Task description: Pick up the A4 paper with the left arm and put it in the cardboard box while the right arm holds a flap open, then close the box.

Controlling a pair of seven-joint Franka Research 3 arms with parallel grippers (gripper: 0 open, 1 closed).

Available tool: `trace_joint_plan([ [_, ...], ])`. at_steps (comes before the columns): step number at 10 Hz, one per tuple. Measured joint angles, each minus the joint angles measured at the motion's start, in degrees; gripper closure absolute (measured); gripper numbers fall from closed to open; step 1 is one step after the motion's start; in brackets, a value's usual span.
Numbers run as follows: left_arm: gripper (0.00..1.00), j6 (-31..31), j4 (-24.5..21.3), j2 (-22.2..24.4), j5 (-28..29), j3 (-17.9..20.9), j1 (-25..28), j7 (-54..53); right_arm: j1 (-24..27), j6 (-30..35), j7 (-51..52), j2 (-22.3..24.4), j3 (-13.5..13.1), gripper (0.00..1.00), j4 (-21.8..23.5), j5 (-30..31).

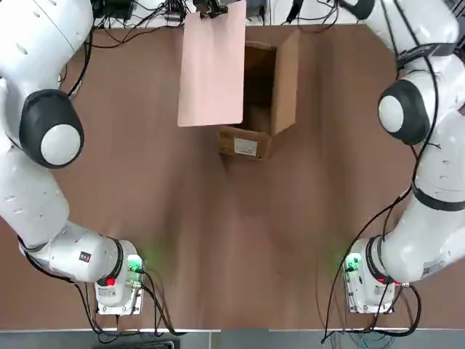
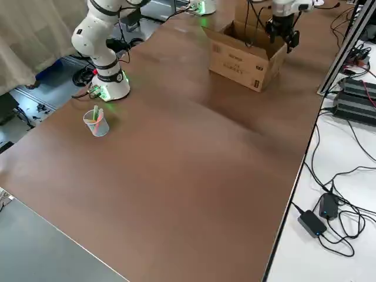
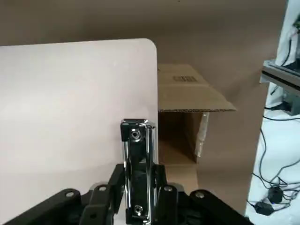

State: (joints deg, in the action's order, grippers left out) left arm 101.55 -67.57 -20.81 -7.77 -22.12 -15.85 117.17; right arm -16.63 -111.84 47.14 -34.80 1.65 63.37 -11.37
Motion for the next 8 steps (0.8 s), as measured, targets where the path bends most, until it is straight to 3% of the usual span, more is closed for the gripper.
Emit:
trace_joint_plan([
  [2, 0.69, 2.31, 0.48, 0.01, -0.02, -0.01, -1.21, 2.28, 3.88, 4.62, -6.07, 3.67, -0.21, 0.0, -0.86, -0.09],
  [5, 0.69, 5.38, 0.87, -0.01, -0.02, 0.01, -2.53, 4.54, 10.71, 13.37, -25.16, 8.72, -0.65, 0.0, -0.92, 0.02],
  [8, 0.69, 8.6, 0.87, -1.03, -0.02, 0.05, -3.52, 4.74, 14.87, 19.96, -33.88, 11.03, -0.77, 0.0, -0.9, 6.56],
])
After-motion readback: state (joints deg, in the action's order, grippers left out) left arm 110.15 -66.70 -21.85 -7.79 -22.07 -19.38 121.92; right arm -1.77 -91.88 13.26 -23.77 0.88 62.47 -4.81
